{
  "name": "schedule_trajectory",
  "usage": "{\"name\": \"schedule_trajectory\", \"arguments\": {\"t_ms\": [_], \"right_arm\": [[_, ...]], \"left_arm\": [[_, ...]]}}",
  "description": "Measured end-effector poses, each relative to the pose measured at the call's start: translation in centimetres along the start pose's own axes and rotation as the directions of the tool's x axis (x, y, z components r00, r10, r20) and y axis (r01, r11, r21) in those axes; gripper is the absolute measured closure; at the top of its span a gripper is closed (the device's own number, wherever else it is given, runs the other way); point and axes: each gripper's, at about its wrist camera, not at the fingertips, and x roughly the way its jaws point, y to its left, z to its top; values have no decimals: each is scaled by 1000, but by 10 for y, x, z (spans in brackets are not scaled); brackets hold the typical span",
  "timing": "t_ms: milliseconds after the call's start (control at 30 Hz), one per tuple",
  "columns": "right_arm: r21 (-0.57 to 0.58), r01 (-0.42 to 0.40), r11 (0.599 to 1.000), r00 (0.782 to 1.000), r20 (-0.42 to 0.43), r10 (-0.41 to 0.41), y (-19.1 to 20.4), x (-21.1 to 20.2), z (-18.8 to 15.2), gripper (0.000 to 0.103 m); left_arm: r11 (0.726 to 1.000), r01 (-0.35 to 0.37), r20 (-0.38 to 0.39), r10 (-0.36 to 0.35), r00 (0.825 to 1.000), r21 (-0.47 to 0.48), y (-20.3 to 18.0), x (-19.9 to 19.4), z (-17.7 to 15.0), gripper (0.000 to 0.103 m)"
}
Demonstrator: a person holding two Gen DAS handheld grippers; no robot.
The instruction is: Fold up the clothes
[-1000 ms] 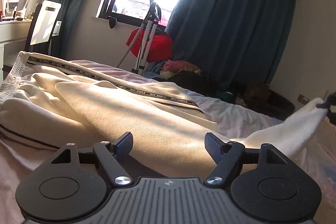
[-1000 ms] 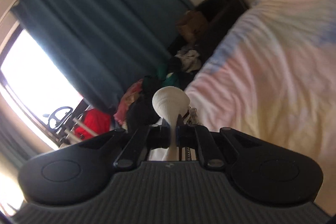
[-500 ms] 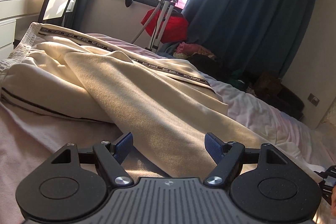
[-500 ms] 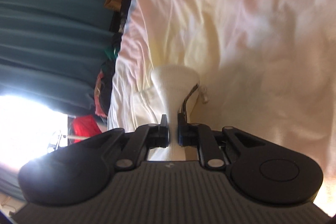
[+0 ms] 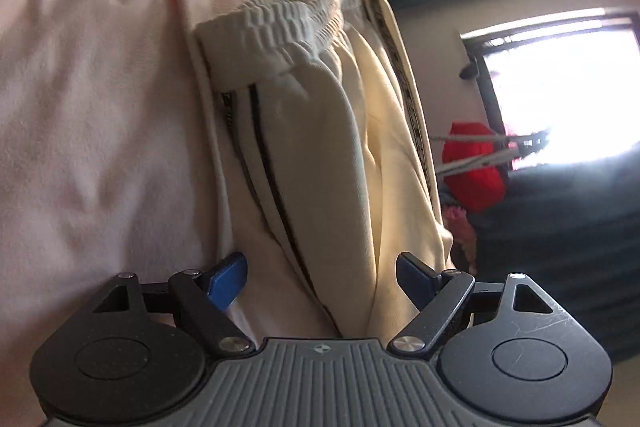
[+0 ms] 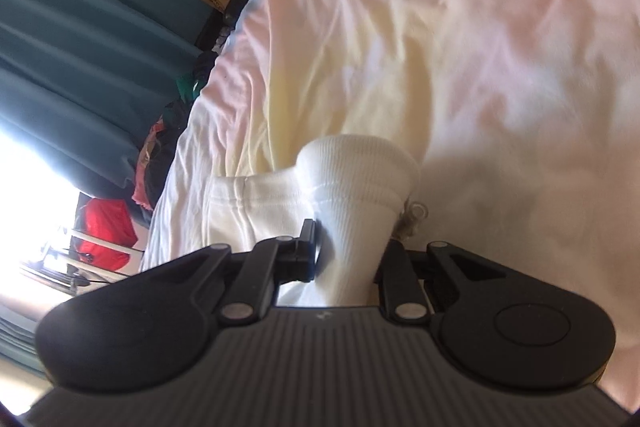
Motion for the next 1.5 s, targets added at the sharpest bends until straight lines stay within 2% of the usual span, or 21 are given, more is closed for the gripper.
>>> {"name": "schedule_trajectory", "arguments": {"t_ms": [67,200,267,400,500,567,700,867,1000,1067,1100,1167,1233,1333,1367,1433,1500], "right_arm": [[-17,3,1000,1000,19,-2,-1,3,1,87],[-40,2,999,999,40,0,2,6,4,87],[-60,3,998,999,45,0,4,7,5,87],[-101,11,995,999,53,-6,7,8,7,88],[-120,14,993,998,58,-7,7,4,6,88],[-132,19,991,998,59,-11,8,4,6,88],[-155,24,988,998,62,-15,10,2,6,88],[-180,36,983,997,67,-24,12,-1,4,88],[-191,44,981,997,73,-31,14,-1,4,88],[-195,46,980,997,76,-32,15,-1,3,88],[-195,47,980,997,75,-33,14,-2,3,88],[-196,48,979,997,74,-34,14,-3,3,88],[-196,48,979,997,72,-35,13,-4,2,88],[-178,42,983,997,68,-31,12,-6,3,88],[-172,40,984,997,67,-29,11,-6,3,88],[-160,37,986,998,64,-27,10,-7,4,88],[-148,33,989,998,61,-24,9,-8,5,88]], "left_arm": [[998,20,15,-19,1000,-58,3,1,16,24],[993,58,7,-57,998,-102,8,2,36,26],[994,60,3,-60,998,-88,8,3,39,28],[998,46,1,-46,999,-47,5,6,37,38],[1000,12,-20,-12,1000,11,0,15,38,39],[999,3,-42,-1,999,36,-4,19,40,38],[995,11,-86,-2,996,103,-14,22,40,20],[985,-12,-112,32,993,174,-18,27,35,19],[984,-24,-89,40,995,178,-16,24,31,31],[983,-22,-72,35,997,182,-15,22,30,42],[985,-22,-69,34,997,171,-14,20,32,50],[990,-15,-67,25,997,139,-9,18,37,58],[994,2,-67,6,998,108,-4,15,41,75],[992,44,-49,-38,998,116,-5,5,47,85],[989,65,-28,-62,998,131,-7,-4,50,86],[980,109,34,-117,993,169,-11,-27,54,87],[966,154,113,-179,977,206,-13,-56,57,88]]}}
